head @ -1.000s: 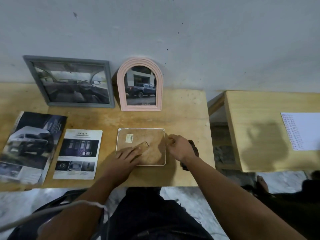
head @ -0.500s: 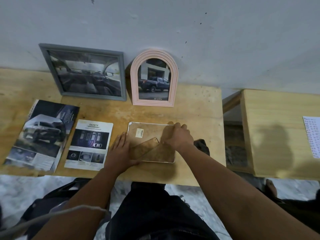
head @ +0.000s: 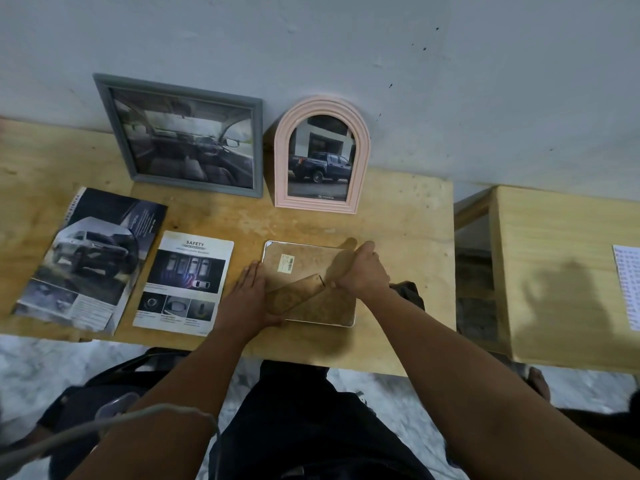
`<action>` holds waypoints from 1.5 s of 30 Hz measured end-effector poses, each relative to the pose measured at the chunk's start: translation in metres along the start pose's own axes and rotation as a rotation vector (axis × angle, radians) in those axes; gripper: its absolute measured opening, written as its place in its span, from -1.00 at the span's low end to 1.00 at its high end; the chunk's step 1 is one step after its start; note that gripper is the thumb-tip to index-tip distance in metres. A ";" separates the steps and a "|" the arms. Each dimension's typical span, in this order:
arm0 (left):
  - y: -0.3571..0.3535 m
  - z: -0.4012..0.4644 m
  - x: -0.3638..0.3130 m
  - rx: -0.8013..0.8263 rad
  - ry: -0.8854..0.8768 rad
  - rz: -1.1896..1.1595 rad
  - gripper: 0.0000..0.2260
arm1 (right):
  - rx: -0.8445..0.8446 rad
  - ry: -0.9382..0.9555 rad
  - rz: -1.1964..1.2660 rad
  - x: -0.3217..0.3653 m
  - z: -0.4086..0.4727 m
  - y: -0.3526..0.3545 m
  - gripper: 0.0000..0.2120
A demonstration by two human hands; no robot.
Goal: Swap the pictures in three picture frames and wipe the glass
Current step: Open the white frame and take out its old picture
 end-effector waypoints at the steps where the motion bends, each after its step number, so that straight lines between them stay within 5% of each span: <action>1: 0.000 0.000 0.000 -0.003 0.003 0.005 0.28 | -0.002 0.013 0.018 0.000 0.000 0.000 -0.19; 16: 0.002 -0.003 0.000 -0.010 -0.010 -0.022 0.30 | 0.120 0.079 0.154 -0.002 -0.011 0.010 -0.28; 21: 0.005 -0.005 -0.001 0.004 -0.003 -0.055 0.29 | 0.024 0.185 0.399 -0.020 -0.017 0.011 -0.62; 27: 0.008 -0.007 -0.002 -0.013 0.022 -0.025 0.29 | -0.108 0.218 0.756 -0.046 -0.033 0.040 -0.68; 38: 0.007 -0.005 -0.005 -0.009 0.027 0.025 0.24 | -0.419 0.086 0.733 -0.109 -0.012 0.161 -0.63; 45: 0.007 -0.004 -0.004 -0.017 0.033 0.032 0.24 | -0.445 -0.015 0.595 -0.118 0.014 0.162 -0.56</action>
Point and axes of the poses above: each hand's wrist, its own z-axis towards the middle knuckle, its own y-axis out of the back of the hand, x = y × z, the point moved 5 cm from there along z, towards the middle knuckle, and after that the axes turned 11 degrees about x, right-handed, at the moved point
